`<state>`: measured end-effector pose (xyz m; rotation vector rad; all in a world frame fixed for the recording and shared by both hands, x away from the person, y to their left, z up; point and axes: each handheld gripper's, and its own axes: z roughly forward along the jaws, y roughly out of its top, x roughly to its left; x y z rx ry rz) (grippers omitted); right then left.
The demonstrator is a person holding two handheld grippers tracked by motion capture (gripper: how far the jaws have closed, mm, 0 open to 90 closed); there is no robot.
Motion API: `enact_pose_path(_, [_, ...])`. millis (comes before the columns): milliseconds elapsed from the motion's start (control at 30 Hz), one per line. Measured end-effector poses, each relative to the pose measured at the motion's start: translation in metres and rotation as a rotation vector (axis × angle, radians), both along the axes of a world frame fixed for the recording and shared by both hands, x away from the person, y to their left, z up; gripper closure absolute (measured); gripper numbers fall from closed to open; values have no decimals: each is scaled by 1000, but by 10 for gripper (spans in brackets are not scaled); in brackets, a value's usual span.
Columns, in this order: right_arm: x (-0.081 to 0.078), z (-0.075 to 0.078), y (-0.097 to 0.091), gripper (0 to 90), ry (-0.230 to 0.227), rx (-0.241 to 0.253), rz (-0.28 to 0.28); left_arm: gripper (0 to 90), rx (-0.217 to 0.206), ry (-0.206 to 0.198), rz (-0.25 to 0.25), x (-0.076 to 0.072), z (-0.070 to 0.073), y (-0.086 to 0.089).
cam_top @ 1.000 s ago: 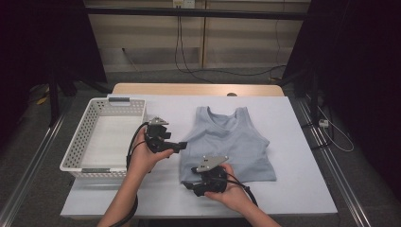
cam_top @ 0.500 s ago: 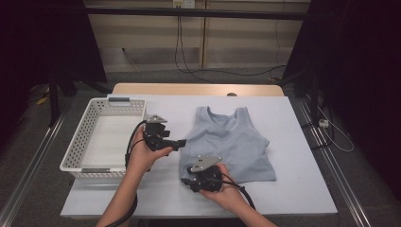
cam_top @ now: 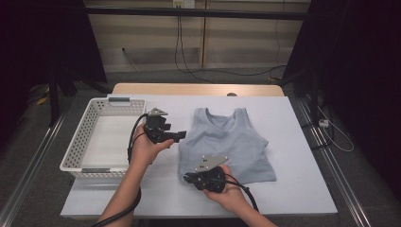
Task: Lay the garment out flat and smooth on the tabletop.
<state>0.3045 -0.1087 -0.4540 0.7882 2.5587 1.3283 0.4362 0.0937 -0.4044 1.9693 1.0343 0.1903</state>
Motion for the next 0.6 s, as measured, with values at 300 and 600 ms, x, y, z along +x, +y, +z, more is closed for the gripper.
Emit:
enact_pose_path(300, [-9,11,-10,859,4,54,18,264,16,-23,8,12,0,-11])
enact_pose_path(600, [-9,10,-10,858,2,47,28,254,16,-23,2,23,5,-15])
